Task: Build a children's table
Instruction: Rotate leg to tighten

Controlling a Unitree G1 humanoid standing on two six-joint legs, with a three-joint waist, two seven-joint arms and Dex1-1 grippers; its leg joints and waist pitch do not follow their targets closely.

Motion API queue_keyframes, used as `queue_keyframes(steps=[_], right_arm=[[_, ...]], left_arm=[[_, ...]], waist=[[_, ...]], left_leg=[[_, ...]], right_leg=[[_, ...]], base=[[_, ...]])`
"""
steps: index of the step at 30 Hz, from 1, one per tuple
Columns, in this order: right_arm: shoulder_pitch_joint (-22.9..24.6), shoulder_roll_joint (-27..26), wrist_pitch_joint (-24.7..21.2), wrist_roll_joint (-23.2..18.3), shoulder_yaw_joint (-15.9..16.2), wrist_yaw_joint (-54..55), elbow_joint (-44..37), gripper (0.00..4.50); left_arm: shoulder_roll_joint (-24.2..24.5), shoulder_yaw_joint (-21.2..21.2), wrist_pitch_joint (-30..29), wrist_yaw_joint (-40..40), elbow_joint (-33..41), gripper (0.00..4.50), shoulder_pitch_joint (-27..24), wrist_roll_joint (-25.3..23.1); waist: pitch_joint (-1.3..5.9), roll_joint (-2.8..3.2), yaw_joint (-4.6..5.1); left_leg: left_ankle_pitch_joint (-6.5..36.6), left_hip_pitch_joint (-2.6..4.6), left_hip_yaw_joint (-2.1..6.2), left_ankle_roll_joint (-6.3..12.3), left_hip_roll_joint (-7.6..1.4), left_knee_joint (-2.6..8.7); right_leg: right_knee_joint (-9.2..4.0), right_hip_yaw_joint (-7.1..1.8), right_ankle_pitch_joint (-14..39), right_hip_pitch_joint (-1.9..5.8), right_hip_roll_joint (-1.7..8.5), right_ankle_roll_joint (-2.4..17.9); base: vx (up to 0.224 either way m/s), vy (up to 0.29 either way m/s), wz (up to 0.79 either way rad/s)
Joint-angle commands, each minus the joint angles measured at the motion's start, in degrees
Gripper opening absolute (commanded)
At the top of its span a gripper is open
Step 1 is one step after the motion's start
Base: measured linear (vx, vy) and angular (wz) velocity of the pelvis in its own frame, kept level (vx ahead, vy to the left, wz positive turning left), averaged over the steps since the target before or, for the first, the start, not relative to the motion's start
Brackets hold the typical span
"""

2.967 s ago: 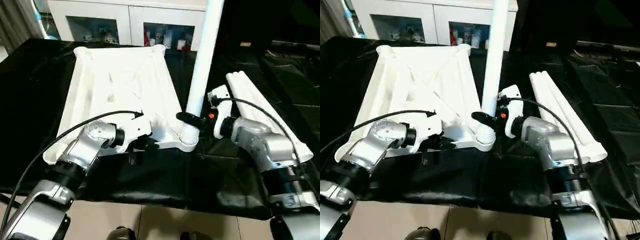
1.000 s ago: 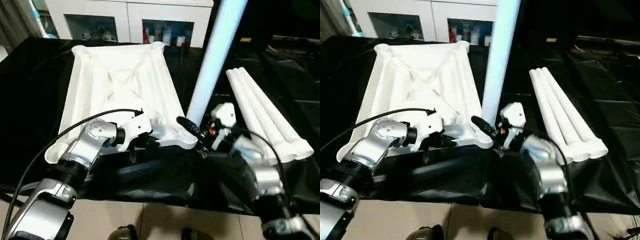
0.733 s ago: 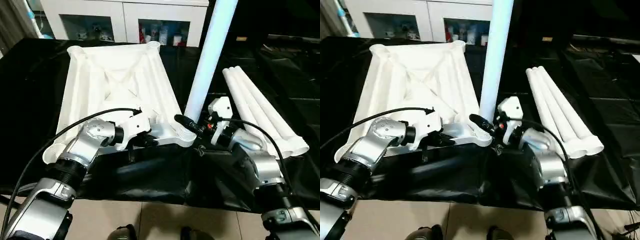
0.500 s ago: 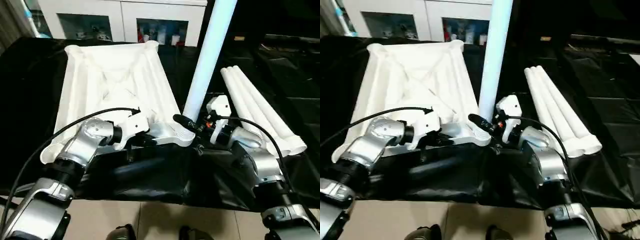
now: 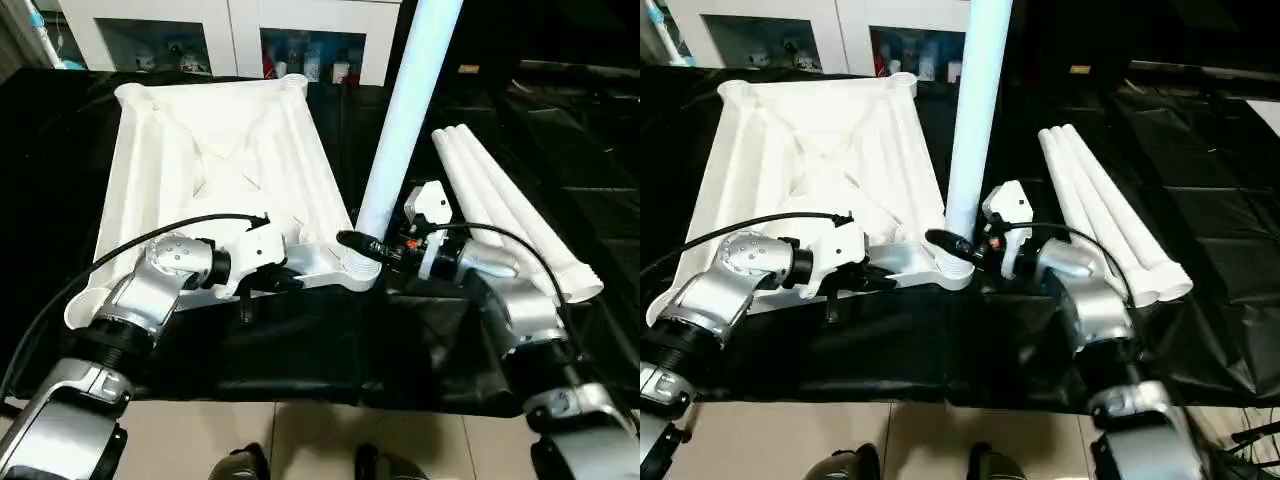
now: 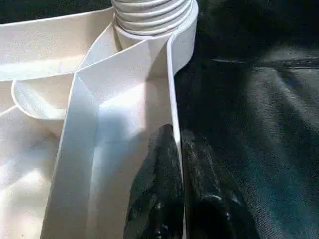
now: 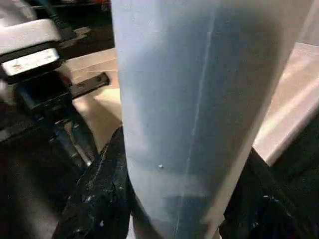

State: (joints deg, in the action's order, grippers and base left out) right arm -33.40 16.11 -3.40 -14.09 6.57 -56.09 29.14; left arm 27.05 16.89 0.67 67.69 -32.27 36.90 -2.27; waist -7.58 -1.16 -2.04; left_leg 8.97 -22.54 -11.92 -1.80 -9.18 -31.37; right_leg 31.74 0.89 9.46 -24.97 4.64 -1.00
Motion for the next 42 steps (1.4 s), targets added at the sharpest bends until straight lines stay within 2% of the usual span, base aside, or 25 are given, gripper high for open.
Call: queue_keyframes(steps=[1, 2, 3, 4, 7, 8, 9, 11, 17, 19, 20, 23, 26, 29, 31, 33, 35, 36, 37, 39, 40, 41, 42], right_arm=[[3.17, 2.39, -2.84, 2.49, 1.64, -1.45, 5.87, 1.84], [2.91, 2.74, -2.77, 2.46, 1.67, -2.14, 5.92, 1.84], [2.75, 2.97, -2.73, 2.42, 1.68, -2.59, 5.95, 1.84], [2.42, 3.31, -2.77, 2.22, 1.73, -3.52, 6.06, 1.84], [1.46, 3.99, -2.4, 2.22, 2.12, -5.51, 6.89, 1.84], [1.43, 4.01, -2.4, 2.21, 2.13, -5.58, 6.9, 1.84], [1.13, 4.14, -2.1, 2.4, 2.25, -6.4, 7.26, 1.84], [1.11, 4.14, -1.93, 2.48, 2.34, -6.93, 7.39, 1.84], [1.25, 3.78, -1.27, 2.81, 2.77, -7.23, 8.08, 1.84], [1.22, 3.69, -1.03, 2.91, 2.82, -6.99, 8.37, 1.84], [1.2, 3.53, -0.88, 3.08, 2.93, -6.98, 8.67, 1.84], [1.13, 3.43, -0.78, 3.22, 3.02, -7.23, 8.88, 1.84], [0.99, 3.37, -0.56, 3.42, 3.09, -6.93, 9.11, 1.84], [0.28, 2.38, 0.67, 4.82, 2.36, -1.44, 11.24, 1.84], [-0.3, 1.11, 1.3, 6.08, 1.34, 5.22, 13.02, 1.84], [-0.21, -1.23, -0.54, 5.4, -0.72, 11.85, 13.27, 1.84], [-0.1, -1.69, -1.0, 5.1, -1.03, 12.66, 13.1, 1.84], [0.79, -3.26, -1.78, 5.46, -1.06, 15.71, 11.77, 1.84], [1.24, -4.67, -2.14, 5.61, -1.12, 17.87, 11.13, 1.84], [1.59, -6.68, -2.71, 5.69, -1.42, 21.09, 10.68, 1.84], [1.52, -7.77, -3.06, 5.82, -1.7, 23.37, 10.89, 1.84], [0.99, -9.41, -3.23, 6.12, -2.17, 27.18, 12.03, 1.84], [0.03, -11.38, -3.34, 6.02, -3.06, 32.0, 13.89, 1.84]], left_arm=[[0.21, -0.83, 1.17, 3.31, 0.89, 0.0, -0.72, 3.35], [0.42, -0.72, 0.94, 4.21, 1.5, 0.0, -0.83, 3.72], [0.57, -0.63, 0.8, 4.83, 1.91, 0.0, -0.91, 3.95], [0.84, -0.46, 0.61, 6.04, 2.43, 0.0, -1.09, 4.37], [1.47, -0.01, 0.99, 8.66, 2.54, 0.0, -1.31, 4.74], [1.49, 0.0, 1.0, 8.75, 2.53, 0.0, -1.32, 4.75], [1.8, 0.05, 1.1, 10.24, 2.18, 0.0, -1.34, 5.01], [2.18, 0.1, 0.89, 11.29, 2.14, 0.0, -1.44, 5.2], [2.84, 0.62, 1.2, 9.99, 1.33, 0.0, -1.3, 3.66], [2.85, 0.77, 1.4, 9.44, 1.08, 0.0, -1.27, 3.25], [3.01, 0.93, 1.73, 8.83, 0.78, 0.0, -1.37, 2.68], [3.03, 0.68, 1.66, 8.74, 0.83, 0.0, -1.51, 2.51], [3.18, 0.68, 1.81, 8.6, 0.88, 0.0, -1.55, 2.37], [2.87, 0.34, 1.32, 6.23, 0.92, 0.0, -1.51, 1.75], [1.94, -0.23, -0.18, 3.58, 0.95, 0.0, -1.32, 1.5], [-0.41, -1.49, -3.78, 0.06, 1.64, 0.0, -1.2, 2.38], [-0.95, -1.78, -4.45, -0.46, 1.86, 0.0, -1.22, 2.64], [-2.58, -1.86, -7.5, -3.16, 3.03, 0.0, -1.31, 2.24], [-3.91, -1.69, -9.67, -4.89, 3.67, 0.0, -1.24, 1.94], [-5.77, -1.5, -12.0, -7.21, 4.08, 0.0, -0.94, 1.55], [-6.83, -1.42, -12.85, -8.7, 3.97, 0.0, -0.64, 1.19], [-8.58, -1.23, -14.55, -11.35, 3.6, 0.0, -0.09, 0.37], [-10.8, -1.27, -16.63, -14.91, 2.87, 0.0, 0.71, -0.38]], waist=[[1.88, -0.1, 0.07], [1.93, -0.13, 0.05], [2.15, 0.06, 0.01], [2.31, 0.24, -0.04], [2.54, 0.22, -0.14], [2.6, 0.18, -0.14], [2.79, 0.15, -0.25], [2.88, 0.12, -0.3], [3.02, -0.01, -0.32], [2.98, -0.06, -0.29], [2.8, -0.22, -0.26], [2.67, -0.19, -0.29], [2.72, -0.41, -0.27], [2.72, -0.39, -0.21], [2.47, -0.32, 0.12], [2.32, -0.51, 0.55], [2.4, -0.5, 0.65], [2.25, -0.56, 0.75], [2.22, -0.32, 0.58], [2.16, -0.41, 0.71], [2.14, -0.51, 0.72], [2.1, -0.36, 0.75], [2.14, -0.32, 0.9]], left_leg=[[31.28, 2.43, 2.96, -1.14, -4.25, 5.19], [30.75, 2.39, 2.87, -1.07, -4.25, 5.17], [28.21, 2.07, 2.66, -0.79, -4.33, 5.22], [27.26, 2.07, 2.56, -0.69, -4.35, 5.17], [23.41, 1.87, 1.91, 0.33, -4.3, 4.85], [22.35, 1.77, 1.72, 0.78, -4.25, 4.74], [21.21, 1.97, 1.51, 1.21, -4.29, 4.51], [19.78, 1.78, 1.33, 1.79, -4.29, 4.4], [18.64, 1.72, 1.22, 1.86, -4.45, 4.34], [19.21, 1.8, 1.12, 1.62, -4.45, 4.35], [20.29, 1.84, 1.15, 1.32, -4.47, 4.42], [21.86, 2.04, 1.32, 0.7, -4.5, 4.53], [21.97, 2.07, 1.36, 0.53, -4.5, 4.57], [21.67, 2.04, 1.36, 0.62, -4.52, 4.52], [23.28, 1.98, 1.64, -0.48, -4.43, 4.79], [25.56, 1.86, 2.13, -1.64, -4.3, 5.07], [26.15, 1.95, 2.28, -1.81, -4.25, 5.1], [27.16, 2.05, 2.21, -1.71, -4.37, 5.14], [27.62, 2.2, 2.29, -1.8, -4.28, 5.07], [28.64, 2.49, 2.2, -2.03, -4.25, 5.07], [28.98, 2.51, 2.28, -1.91, -4.11, 5.04], [29.04, 2.44, 2.28, -1.91, -4.09, 5.11], [29.67, 2.66, 2.32, -2.16, -4.03, 5.08]], right_leg=[[-5.17, -2.25, 37.18, -0.03, 4.17, 6.6], [-5.07, -2.28, 36.09, 0.06, 4.14, 7.02], [-4.57, -2.34, 31.66, 0.53, 4.11, 8.58], [-4.4, -2.35, 29.95, 0.69, 4.08, 9.21], [-3.75, -2.33, 23.36, 1.14, 3.79, 11.74], [-3.57, -2.28, 22.16, 1.36, 3.72, 12.29], [-3.47, -2.35, 20.97, 1.36, 3.69, 12.75], [-3.3, -2.24, 20.27, 1.66, 3.7, 13.24], [-3.02, -2.08, 20.62, 1.77, 3.57, 13.01], [-3.09, -2.09, 21.19, 1.7, 3.49, 12.85], [-3.26, -2.13, 22.98, 1.56, 3.52, 12.39], [-3.6, -2.21, 26.27, 1.33, 3.67, 11.32], [-3.61, -2.21, 26.58, 1.28, 3.62, 10.79], [-3.58, -2.28, 26.23, 1.19, 3.73, 10.95], [-3.87, -2.22, 29.67, 1.0, 3.8, 10.19], [-4.13, -2.04, 34.12, 1.07, 3.87, 8.55], [-4.29, -2.01, 35.22, 1.05, 3.92, 7.77], [-4.55, -2.19, 35.48, 0.76, 3.86, 7.37], [-4.63, -2.15, 35.84, 0.55, 3.88, 7.29], [-4.87, -2.22, 36.31, 0.28, 3.71, 7.02], [-4.98, -2.13, 36.93, 0.27, 3.69, 6.69], [-5.0, -2.15, 37.12, 0.29, 3.65, 6.49], [-5.16, -2.12, 38.11, 0.0, 3.63, 5.98]], base=[[0.0, 0.0, 0.0], [0.0, 0.0, 0.0], [0.0, 0.0, 0.0], [0.0, 0.0, 0.0], [0.0, 0.0, 0.0], [0.0, 0.0, 0.0], [0.0, 0.0, 0.0], [0.0, 0.0, 0.0], [0.0, 0.0, 0.0], [0.0, 0.0, 0.0], [0.0, 0.0, 0.0], [0.0, 0.0, 0.0], [0.0, 0.0, 0.0], [0.0, 0.0, 0.0], [0.0, 0.0, 0.0], [0.0, 0.0, 0.0], [0.0, 0.0, 0.0], [0.0, 0.0, 0.0], [0.0, 0.0, 0.0], [0.0, 0.0, 0.0], [0.0, 0.0, 0.0], [0.0, 0.0, 0.0], [0.0, 0.0, 0.0]])
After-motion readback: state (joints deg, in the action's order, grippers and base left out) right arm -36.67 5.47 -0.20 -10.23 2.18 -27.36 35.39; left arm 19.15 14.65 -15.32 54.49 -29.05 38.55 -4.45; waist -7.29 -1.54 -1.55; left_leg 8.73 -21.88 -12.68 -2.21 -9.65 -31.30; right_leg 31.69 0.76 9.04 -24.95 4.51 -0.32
